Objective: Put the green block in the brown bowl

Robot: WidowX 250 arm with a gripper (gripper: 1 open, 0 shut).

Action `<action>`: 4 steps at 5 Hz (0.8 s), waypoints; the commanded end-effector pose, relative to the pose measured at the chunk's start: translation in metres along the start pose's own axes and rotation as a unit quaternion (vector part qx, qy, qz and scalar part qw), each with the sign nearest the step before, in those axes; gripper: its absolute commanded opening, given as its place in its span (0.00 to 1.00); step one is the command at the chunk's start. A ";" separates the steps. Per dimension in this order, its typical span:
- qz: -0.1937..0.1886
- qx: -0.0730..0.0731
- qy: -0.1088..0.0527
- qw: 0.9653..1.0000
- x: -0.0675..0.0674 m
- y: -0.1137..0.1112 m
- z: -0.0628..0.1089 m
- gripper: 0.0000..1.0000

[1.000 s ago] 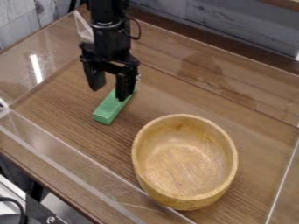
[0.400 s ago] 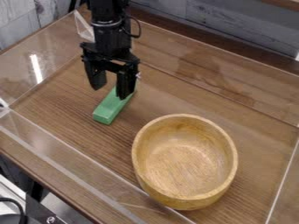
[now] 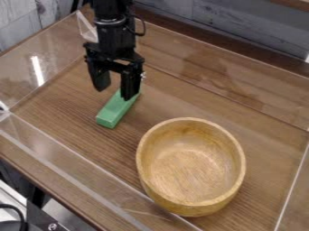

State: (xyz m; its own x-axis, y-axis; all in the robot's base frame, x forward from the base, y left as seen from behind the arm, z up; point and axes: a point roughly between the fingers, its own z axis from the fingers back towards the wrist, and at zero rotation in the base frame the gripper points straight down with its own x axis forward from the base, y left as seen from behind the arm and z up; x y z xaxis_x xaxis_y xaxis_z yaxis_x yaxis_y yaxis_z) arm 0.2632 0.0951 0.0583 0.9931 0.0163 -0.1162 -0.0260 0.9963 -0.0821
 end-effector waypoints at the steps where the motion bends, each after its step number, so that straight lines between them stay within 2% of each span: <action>1: 0.004 0.004 -0.022 1.000 0.007 0.005 0.015 1.00; 4: 0.005 -0.007 -0.013 1.000 0.008 0.007 0.015 1.00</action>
State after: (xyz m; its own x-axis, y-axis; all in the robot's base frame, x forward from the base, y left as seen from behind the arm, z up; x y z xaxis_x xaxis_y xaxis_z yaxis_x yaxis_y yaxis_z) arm 0.2654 0.0974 0.0595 0.9907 0.0174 -0.1349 -0.0321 0.9936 -0.1079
